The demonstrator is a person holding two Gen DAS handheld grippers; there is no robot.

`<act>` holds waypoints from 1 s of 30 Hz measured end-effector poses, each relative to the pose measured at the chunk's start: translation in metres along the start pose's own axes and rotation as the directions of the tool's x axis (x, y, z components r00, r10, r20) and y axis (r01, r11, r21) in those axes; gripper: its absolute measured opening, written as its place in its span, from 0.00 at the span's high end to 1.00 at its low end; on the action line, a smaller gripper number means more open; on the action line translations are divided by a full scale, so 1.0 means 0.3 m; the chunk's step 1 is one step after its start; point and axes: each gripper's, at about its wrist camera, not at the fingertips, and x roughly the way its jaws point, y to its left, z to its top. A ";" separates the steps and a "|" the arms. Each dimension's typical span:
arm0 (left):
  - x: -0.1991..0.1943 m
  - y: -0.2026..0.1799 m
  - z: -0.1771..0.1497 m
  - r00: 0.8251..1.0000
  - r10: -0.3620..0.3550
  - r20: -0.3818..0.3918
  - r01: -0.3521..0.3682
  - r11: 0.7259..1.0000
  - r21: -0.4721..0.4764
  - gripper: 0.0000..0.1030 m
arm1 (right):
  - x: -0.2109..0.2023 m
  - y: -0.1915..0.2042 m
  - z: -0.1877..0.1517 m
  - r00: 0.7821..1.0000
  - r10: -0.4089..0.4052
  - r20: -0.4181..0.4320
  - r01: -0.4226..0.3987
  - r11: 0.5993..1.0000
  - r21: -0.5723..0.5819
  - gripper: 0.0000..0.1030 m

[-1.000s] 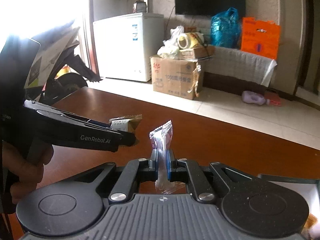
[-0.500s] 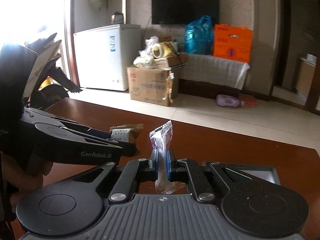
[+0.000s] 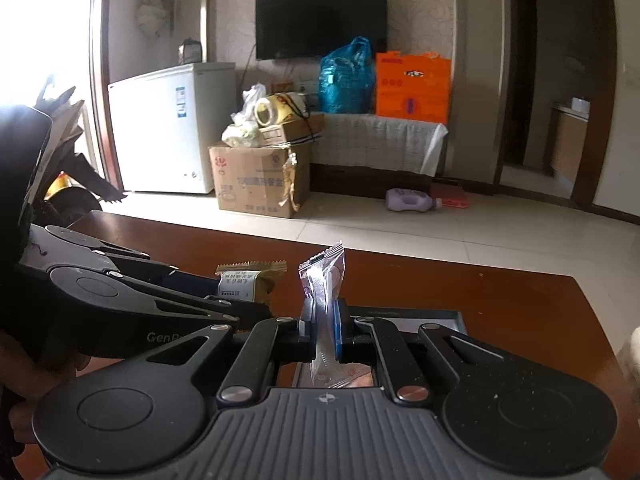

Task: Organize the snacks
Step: 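Lift and carry the pastry packet and clear packet over the box lid with both tools, then open the left tool to drop the pastry packet while the right tool releases the clear packet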

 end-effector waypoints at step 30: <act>0.279 -0.273 -0.029 0.990 -0.045 -0.137 0.055 0.996 0.071 0.65 | -0.025 -0.244 -0.250 0.993 -0.060 -0.099 0.072 0.990 0.120 0.90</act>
